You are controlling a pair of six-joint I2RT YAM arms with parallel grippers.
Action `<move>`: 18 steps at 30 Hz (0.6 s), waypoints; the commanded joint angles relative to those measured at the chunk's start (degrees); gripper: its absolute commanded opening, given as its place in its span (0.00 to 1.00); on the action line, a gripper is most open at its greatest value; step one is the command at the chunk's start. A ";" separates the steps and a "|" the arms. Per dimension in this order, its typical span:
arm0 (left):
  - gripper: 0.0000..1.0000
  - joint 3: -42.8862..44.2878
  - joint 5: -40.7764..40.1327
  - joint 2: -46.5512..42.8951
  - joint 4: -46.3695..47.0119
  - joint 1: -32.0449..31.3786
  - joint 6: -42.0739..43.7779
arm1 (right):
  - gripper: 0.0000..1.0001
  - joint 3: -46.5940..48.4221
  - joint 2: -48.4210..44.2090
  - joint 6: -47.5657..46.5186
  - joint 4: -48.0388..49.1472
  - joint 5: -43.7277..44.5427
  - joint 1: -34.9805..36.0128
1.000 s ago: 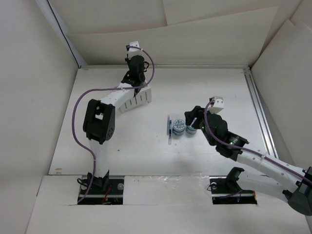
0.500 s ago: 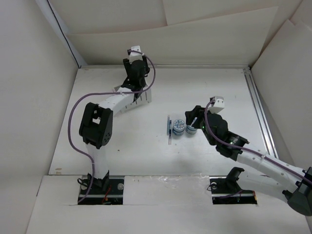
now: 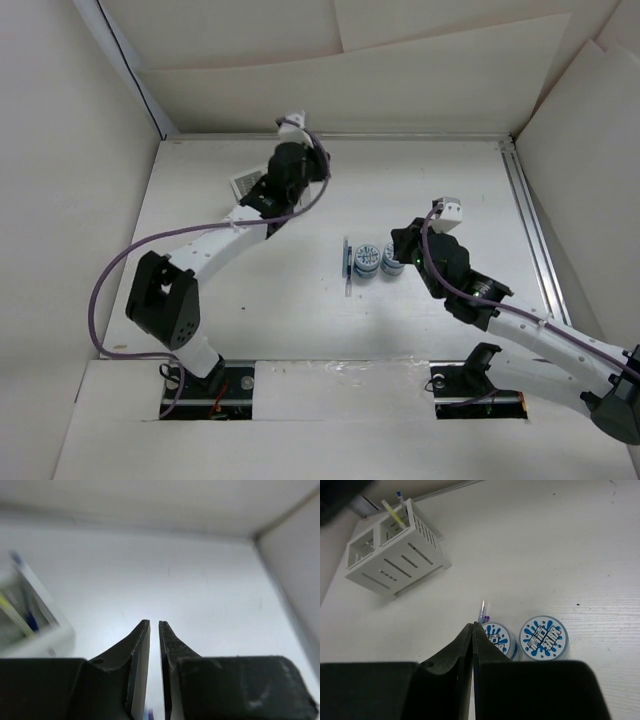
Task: Sort the stationery into containers
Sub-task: Grab a piece of stationery with the left arm
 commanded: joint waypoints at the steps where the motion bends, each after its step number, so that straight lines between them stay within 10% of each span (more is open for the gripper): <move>1: 0.10 -7.41 8.09 3.83 -7.76 -3.80 -4.67 | 0.07 -0.16 -0.46 -0.09 1.74 0.46 -0.36; 18: 0.30 -7.53 7.22 14.90 -8.03 -8.47 -7.75 | 0.48 0.37 0.68 -0.09 1.21 1.17 -0.36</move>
